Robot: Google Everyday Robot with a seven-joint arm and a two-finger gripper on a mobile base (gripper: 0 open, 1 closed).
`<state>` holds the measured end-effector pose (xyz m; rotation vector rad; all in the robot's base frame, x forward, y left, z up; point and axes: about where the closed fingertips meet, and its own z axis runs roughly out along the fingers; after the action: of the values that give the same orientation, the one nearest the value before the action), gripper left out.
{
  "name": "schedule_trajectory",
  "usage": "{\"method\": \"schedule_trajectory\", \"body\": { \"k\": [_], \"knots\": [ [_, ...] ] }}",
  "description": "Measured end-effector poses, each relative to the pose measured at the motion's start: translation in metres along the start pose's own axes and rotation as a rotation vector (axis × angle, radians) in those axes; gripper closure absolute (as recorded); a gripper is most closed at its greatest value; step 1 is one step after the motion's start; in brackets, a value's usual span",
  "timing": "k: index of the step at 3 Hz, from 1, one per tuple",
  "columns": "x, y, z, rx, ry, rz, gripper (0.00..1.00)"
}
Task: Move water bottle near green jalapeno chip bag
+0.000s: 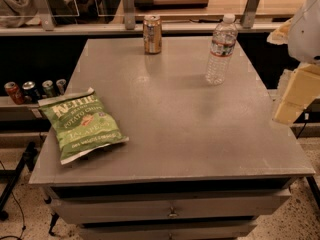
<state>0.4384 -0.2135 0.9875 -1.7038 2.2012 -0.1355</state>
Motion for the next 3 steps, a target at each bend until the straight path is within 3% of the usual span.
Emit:
{"method": "schedule_trajectory", "body": {
  "k": [1,3],
  "knots": [
    [0.001,-0.008,0.003,0.013,-0.012,0.008,0.0],
    [0.0,-0.069,0.043,0.081,-0.116,0.128,0.0]
  ]
}}
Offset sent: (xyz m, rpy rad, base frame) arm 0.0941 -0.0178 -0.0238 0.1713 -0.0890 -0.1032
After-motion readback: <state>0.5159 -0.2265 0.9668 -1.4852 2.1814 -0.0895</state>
